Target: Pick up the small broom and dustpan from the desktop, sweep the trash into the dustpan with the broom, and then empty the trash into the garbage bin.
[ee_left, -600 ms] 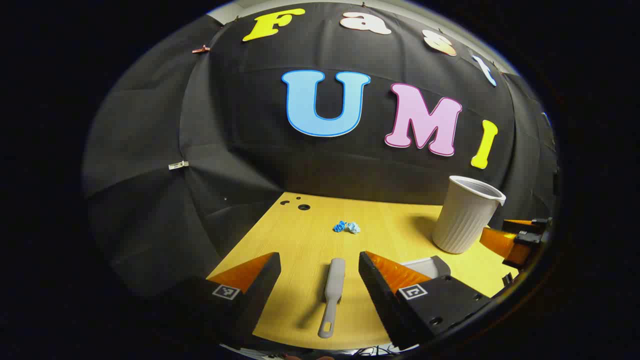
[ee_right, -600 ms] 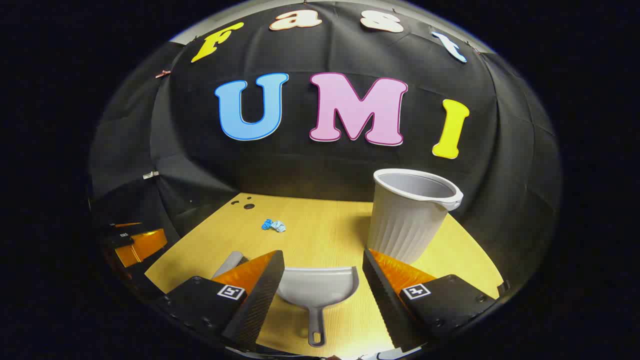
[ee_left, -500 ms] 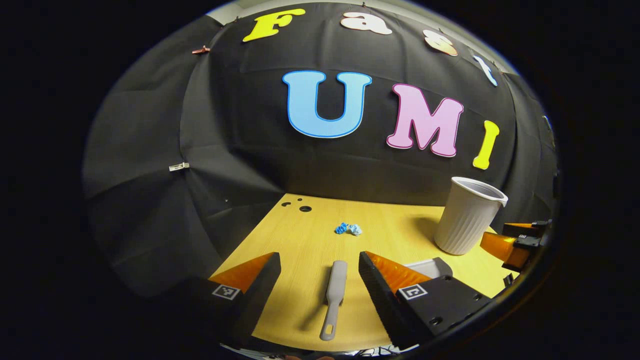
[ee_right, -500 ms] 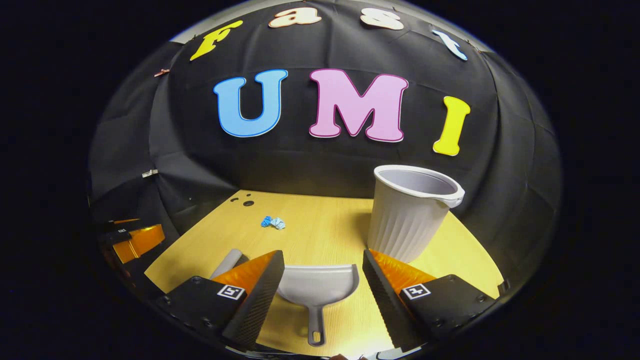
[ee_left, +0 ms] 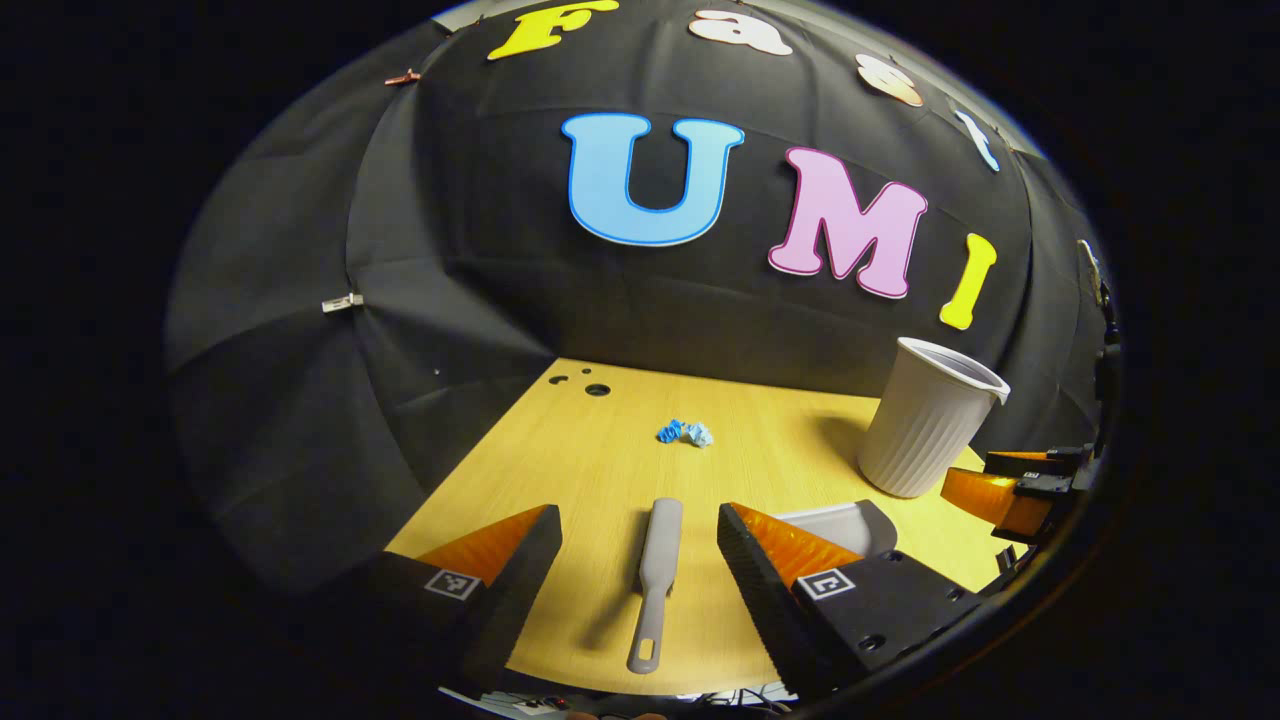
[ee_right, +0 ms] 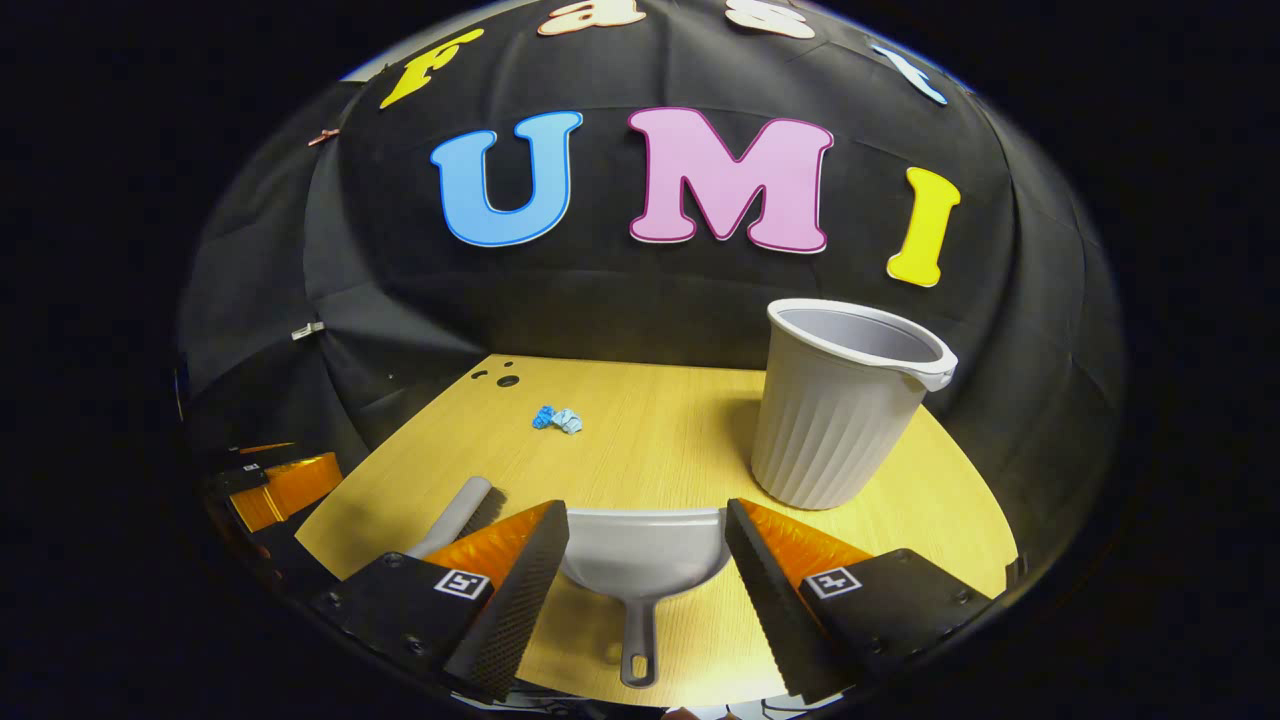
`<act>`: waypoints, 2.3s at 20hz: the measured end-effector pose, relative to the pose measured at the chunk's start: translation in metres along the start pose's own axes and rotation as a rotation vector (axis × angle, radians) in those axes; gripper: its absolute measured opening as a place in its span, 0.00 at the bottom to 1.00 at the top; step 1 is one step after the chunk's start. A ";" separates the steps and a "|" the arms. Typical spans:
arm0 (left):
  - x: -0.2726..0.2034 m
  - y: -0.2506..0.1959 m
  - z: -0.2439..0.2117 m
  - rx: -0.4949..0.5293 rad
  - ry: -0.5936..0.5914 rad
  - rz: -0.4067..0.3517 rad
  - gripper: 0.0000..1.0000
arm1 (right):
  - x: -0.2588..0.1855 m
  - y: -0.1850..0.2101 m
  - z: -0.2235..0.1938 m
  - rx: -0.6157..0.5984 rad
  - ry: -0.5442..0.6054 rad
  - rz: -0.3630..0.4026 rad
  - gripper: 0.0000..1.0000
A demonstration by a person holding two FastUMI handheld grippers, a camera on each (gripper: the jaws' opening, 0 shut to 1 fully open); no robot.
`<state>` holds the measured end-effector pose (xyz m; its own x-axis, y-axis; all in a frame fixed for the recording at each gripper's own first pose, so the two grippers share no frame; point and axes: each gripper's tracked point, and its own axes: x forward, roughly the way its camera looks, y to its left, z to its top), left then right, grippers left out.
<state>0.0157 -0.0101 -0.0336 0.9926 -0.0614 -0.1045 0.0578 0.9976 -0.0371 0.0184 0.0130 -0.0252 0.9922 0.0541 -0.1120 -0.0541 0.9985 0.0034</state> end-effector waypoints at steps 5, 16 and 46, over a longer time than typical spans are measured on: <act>0.025 -0.002 -0.045 0.031 0.174 -0.033 0.99 | 0.003 0.001 -0.010 -0.016 0.030 0.010 0.98; 0.082 0.011 -0.160 0.076 0.647 0.003 0.96 | 0.012 0.004 -0.058 -0.022 0.169 0.129 0.98; 0.105 0.002 -0.184 0.146 0.869 0.111 0.28 | 0.089 0.011 -0.197 -0.071 0.819 0.051 0.52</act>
<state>0.1006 -0.0199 -0.2277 0.5653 0.0933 -0.8196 0.0378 0.9896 0.1388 0.0837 0.0282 -0.2307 0.5937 0.0528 -0.8029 -0.1308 0.9909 -0.0315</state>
